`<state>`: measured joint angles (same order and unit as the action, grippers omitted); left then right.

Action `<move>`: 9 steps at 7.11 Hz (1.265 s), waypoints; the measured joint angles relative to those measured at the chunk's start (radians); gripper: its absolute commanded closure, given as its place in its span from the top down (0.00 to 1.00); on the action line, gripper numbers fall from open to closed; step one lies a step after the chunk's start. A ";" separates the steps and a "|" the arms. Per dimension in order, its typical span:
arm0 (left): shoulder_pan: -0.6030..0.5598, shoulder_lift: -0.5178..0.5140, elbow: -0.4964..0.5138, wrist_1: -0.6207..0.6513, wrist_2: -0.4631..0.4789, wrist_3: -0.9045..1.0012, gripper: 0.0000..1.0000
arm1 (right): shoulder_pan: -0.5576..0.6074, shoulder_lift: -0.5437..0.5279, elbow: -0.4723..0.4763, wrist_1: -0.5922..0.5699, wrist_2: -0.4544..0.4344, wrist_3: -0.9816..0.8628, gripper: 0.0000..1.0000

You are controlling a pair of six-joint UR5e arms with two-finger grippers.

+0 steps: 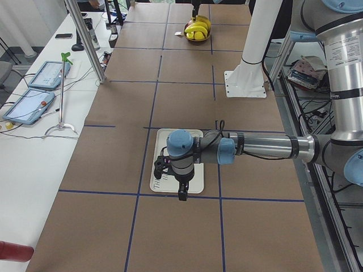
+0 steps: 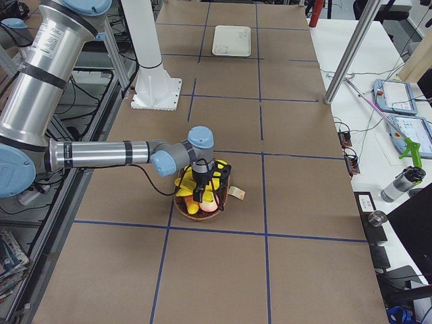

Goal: Transfer all bananas from basket to plate

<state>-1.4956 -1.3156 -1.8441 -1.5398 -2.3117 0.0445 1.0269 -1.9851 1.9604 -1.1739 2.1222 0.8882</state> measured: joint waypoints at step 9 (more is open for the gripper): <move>0.004 -0.001 0.005 0.000 -0.001 0.000 1.00 | 0.017 -0.035 0.079 0.004 0.071 -0.013 0.00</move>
<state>-1.4912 -1.3162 -1.8395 -1.5401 -2.3123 0.0445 1.0443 -2.0205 2.0391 -1.1702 2.1929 0.8755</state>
